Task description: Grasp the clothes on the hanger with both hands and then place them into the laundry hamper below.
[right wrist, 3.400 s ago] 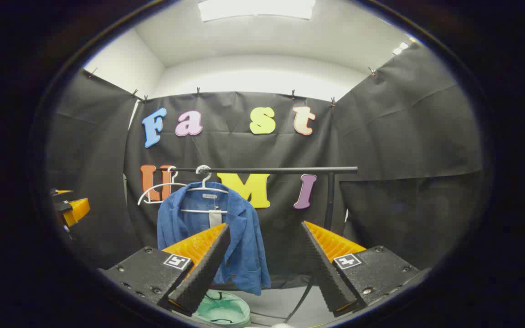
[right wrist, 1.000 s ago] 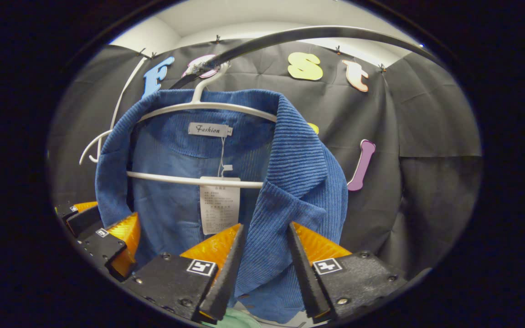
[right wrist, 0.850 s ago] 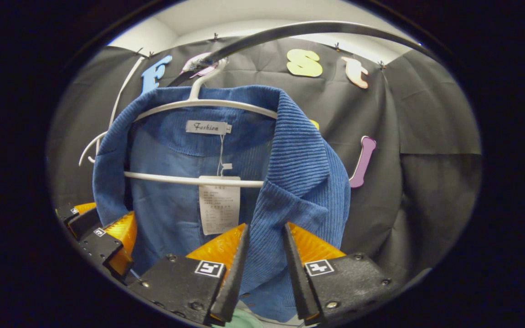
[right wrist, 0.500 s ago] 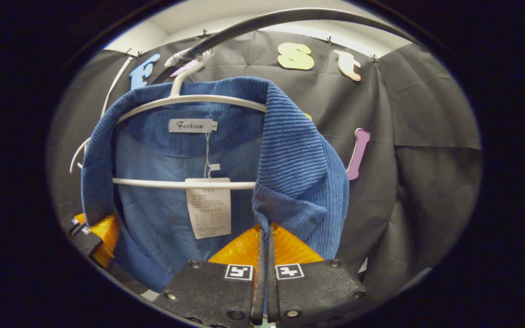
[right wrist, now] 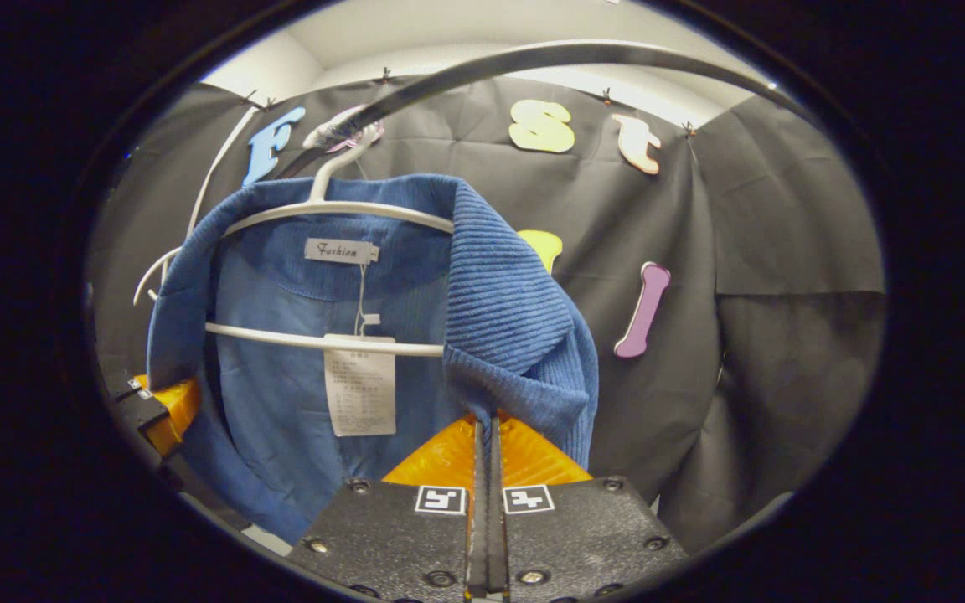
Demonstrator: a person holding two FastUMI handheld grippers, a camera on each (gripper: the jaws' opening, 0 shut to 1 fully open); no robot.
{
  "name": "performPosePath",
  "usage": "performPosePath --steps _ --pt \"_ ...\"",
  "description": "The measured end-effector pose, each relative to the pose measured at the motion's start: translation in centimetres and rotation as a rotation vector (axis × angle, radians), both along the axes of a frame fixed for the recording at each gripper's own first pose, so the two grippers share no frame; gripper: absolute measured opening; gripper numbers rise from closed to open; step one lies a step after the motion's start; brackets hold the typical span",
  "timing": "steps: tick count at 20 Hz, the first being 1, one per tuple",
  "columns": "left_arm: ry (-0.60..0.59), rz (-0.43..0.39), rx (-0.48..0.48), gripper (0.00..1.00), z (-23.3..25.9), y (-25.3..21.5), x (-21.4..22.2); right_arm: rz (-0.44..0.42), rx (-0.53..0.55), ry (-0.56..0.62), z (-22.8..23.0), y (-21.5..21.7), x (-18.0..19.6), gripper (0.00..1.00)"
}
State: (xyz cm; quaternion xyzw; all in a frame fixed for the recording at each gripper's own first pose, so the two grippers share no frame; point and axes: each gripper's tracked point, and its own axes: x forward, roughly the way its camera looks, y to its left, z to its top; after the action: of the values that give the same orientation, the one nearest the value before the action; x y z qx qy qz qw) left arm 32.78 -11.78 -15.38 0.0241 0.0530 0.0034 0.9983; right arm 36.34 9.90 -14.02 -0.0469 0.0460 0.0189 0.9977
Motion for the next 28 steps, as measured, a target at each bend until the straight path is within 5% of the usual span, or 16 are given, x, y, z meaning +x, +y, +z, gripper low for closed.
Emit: performPosePath --steps 12,23,28 --pt "-0.071 0.061 0.005 0.04 6.1 4.8 -0.9 0.054 0.055 -0.155 7.6 -0.5 -0.1 0.04" --pt "-0.073 0.077 0.058 0.0 7.2 7.4 -1.0 0.318 0.353 -0.152 5.5 1.2 1.2 0.03" --pt "-0.068 0.084 0.033 0.03 7.3 8.2 -0.9 0.384 0.559 -0.125 6.0 -2.1 2.9 0.04"
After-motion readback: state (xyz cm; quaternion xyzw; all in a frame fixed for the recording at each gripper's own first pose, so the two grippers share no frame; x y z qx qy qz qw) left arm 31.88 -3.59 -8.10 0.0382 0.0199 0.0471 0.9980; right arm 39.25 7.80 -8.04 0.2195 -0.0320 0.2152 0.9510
